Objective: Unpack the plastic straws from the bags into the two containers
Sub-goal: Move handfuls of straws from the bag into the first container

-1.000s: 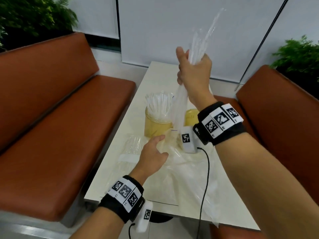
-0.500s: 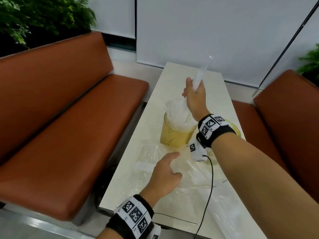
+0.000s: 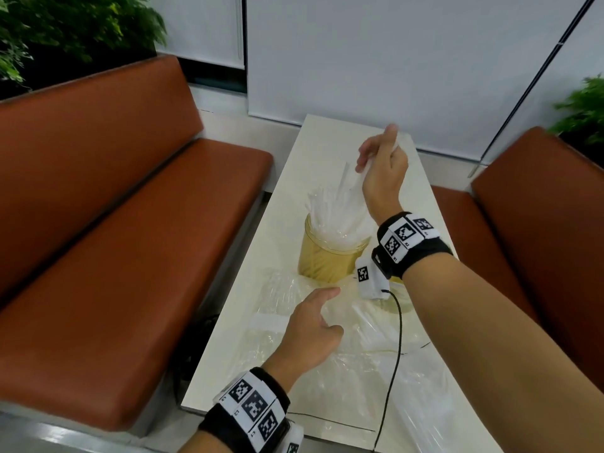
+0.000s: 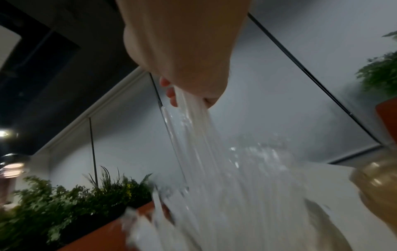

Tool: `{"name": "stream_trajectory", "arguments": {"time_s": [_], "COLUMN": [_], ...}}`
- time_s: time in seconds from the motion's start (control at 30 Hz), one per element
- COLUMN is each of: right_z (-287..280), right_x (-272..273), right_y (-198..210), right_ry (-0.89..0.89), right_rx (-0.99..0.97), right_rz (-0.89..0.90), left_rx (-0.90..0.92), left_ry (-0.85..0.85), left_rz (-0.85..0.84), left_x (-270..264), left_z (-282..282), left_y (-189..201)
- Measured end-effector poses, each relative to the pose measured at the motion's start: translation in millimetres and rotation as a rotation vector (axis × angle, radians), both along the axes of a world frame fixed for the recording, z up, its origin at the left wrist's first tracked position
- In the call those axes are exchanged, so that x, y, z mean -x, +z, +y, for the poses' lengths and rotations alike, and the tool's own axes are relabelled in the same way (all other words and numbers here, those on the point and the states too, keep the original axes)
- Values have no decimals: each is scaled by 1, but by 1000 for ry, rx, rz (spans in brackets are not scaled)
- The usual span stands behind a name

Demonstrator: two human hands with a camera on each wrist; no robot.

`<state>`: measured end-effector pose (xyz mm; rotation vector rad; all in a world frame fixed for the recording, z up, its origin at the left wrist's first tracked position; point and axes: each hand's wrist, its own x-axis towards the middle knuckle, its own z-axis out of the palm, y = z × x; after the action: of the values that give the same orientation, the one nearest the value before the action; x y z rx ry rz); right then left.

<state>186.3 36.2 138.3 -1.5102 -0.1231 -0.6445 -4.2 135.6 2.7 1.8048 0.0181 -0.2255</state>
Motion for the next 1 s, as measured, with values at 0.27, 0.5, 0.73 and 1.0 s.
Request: {"name": "stream_trajectory", "arguments": {"time_s": [0.27,0.5,0.73,1.0], "right_z": [-7,-2,-13,10], "right_x": [6,-3,7,30], "right_y": [-22,-10,-32,-46], "right_ry": [-36,18,68,184], "right_rx": [259,1154,1018,1737], "right_rz": [-54,-225,-95,-158], "left_rx": [3,-26,-31,-34], "left_ry": [-2,8,12,36], "left_rz": [-9,-22,-40,-19], "left_x": [-3,-2,-2,-4], "left_z": [0,-1,-3,-5], "left_y": [1,4,7,5]}}
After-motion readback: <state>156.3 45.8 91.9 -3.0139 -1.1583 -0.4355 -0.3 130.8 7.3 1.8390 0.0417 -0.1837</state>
